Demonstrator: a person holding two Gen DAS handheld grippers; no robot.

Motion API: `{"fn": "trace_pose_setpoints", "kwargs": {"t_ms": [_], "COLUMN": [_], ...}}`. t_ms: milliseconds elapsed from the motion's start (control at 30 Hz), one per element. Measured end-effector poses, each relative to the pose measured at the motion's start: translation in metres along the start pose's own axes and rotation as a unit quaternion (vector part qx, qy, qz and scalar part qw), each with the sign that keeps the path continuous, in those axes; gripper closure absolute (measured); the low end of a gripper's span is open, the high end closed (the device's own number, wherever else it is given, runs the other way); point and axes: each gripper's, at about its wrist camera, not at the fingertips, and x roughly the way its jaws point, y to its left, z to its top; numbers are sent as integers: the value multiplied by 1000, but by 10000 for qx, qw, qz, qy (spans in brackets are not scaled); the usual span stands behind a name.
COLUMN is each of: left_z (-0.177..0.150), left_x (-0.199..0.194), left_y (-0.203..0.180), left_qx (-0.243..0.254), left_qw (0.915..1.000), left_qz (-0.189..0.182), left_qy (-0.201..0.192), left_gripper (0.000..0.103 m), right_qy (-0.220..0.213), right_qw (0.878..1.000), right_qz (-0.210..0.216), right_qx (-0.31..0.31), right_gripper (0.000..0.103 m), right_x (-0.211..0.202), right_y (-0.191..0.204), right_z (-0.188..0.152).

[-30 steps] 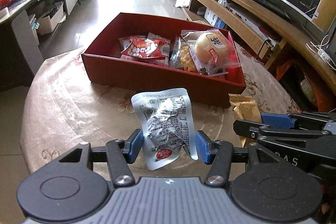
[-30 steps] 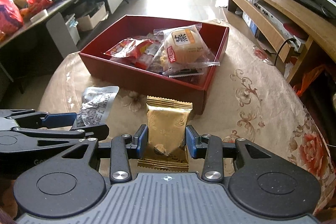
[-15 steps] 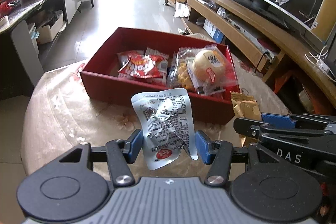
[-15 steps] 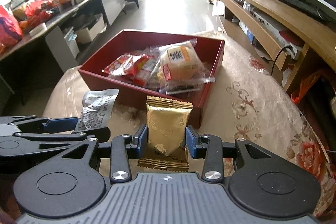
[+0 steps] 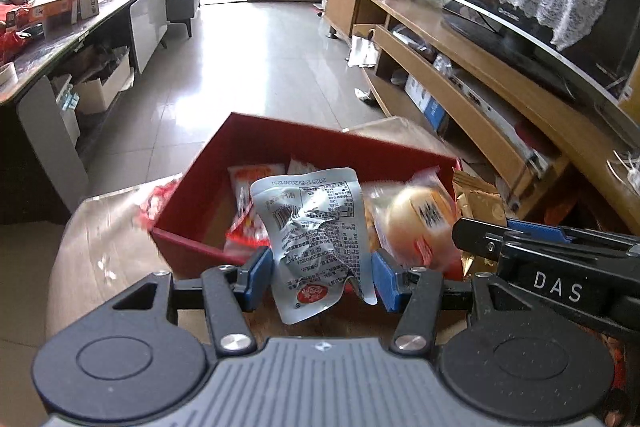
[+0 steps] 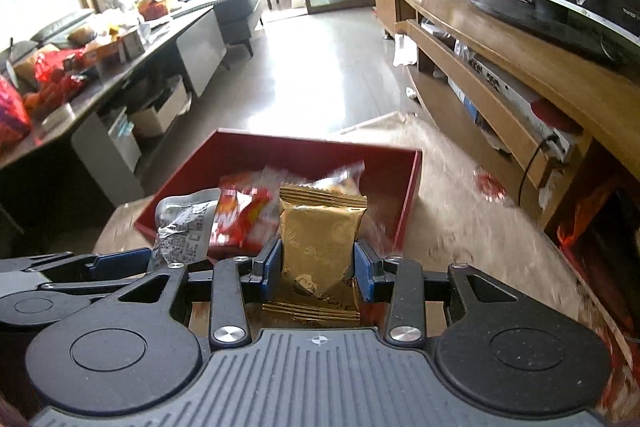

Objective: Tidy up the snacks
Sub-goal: 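Lift both packets and carry them over the red box, then lower both packets into the red box and open both tools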

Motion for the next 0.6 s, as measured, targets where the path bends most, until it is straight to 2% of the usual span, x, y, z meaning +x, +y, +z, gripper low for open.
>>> {"fn": "trace_pose_setpoints", "kwargs": {"t_ms": [433, 533, 600], "left_z": [35, 38, 37], "left_x": [62, 75, 83], "left_y": [14, 17, 11], "left_qx": [-180, -229, -166], "left_qw": [9993, 9987, 9977], "left_qz": [167, 96, -208], "left_qy": [292, 447, 621], "left_gripper": [51, 49, 48], "right_qy": [222, 222, 232], "right_qw": [9996, 9997, 9996], "right_qz": [50, -15, 129], "right_qx": [150, 77, 130], "right_gripper": [56, 55, 55], "right_x": [60, 68, 70], "right_y": [-6, -3, -4], "right_z": [31, 33, 37]}}
